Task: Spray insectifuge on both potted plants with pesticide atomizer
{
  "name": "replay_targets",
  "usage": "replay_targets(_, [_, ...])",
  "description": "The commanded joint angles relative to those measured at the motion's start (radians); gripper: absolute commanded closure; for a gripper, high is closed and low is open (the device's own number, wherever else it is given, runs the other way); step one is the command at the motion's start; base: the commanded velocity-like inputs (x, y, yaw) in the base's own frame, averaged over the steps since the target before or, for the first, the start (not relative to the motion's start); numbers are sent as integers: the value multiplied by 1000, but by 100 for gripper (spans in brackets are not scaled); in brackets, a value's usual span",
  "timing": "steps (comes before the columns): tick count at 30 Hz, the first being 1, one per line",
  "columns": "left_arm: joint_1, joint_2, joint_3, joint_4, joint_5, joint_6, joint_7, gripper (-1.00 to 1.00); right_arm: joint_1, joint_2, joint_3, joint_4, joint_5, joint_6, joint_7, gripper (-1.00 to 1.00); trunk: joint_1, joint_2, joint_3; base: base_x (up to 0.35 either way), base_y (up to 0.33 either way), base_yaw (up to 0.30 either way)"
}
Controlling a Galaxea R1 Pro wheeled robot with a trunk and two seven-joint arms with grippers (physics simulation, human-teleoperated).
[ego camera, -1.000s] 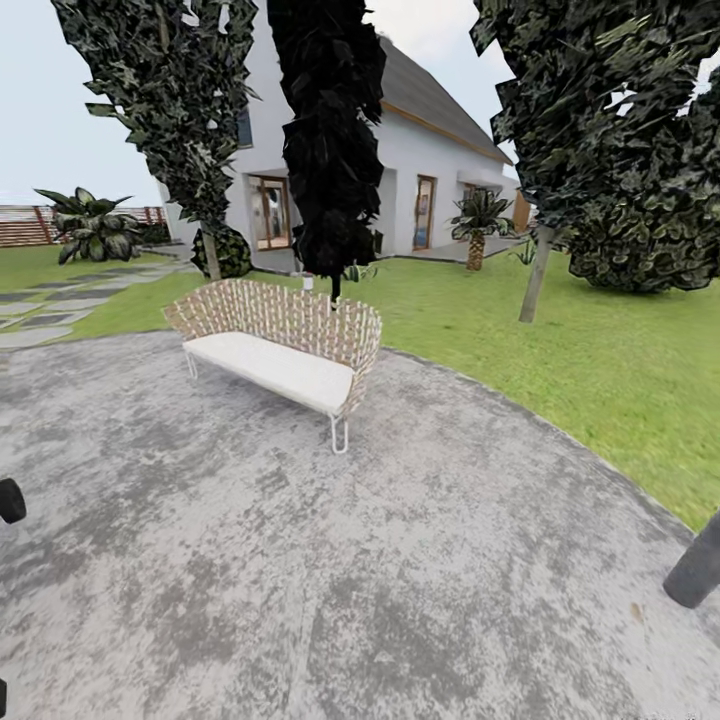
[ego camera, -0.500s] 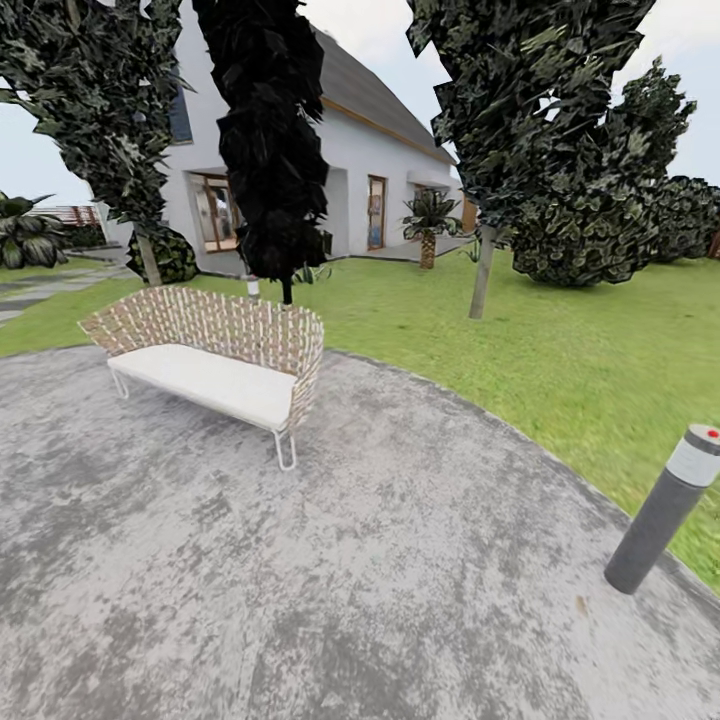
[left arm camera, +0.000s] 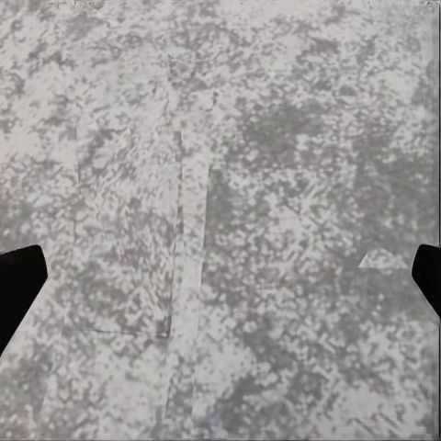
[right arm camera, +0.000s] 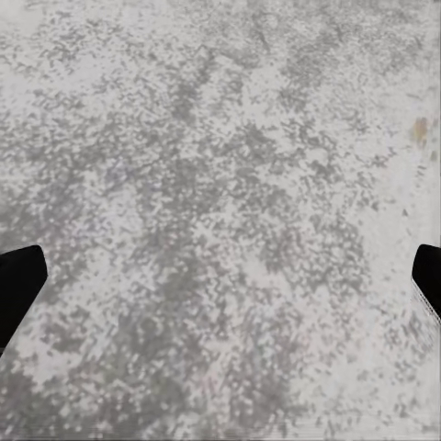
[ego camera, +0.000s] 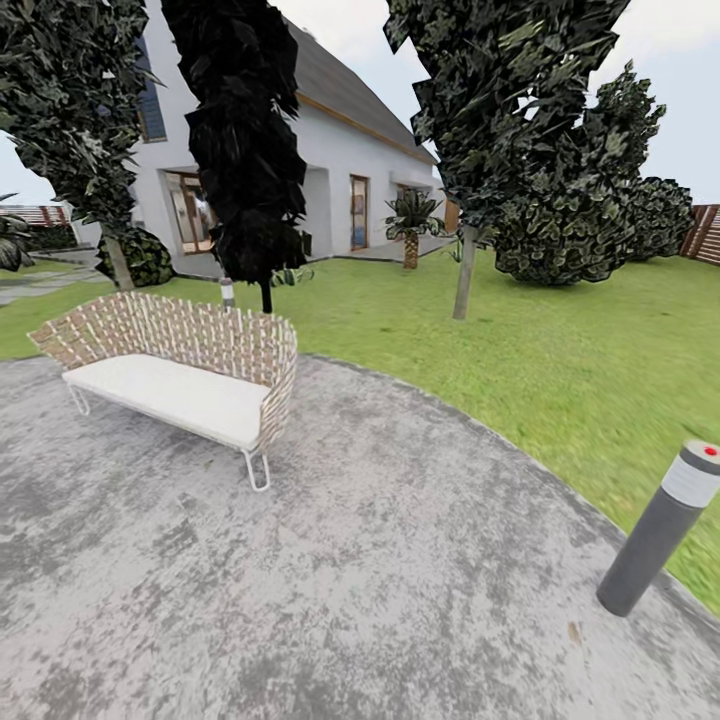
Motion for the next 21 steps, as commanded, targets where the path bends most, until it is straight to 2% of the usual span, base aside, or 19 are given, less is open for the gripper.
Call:
replay_targets(1, [-1,0,1,1,-1,-4,1,-100,-1,0,0,1,1,-3,0,-100,0,0,-1,328,-79,-1])
replay_targets(21, [-1,1,1,3,-1,-4,1,-100,-1,0,0,2,2,-4,-8,-100,0,0,-1,325,-120,0])
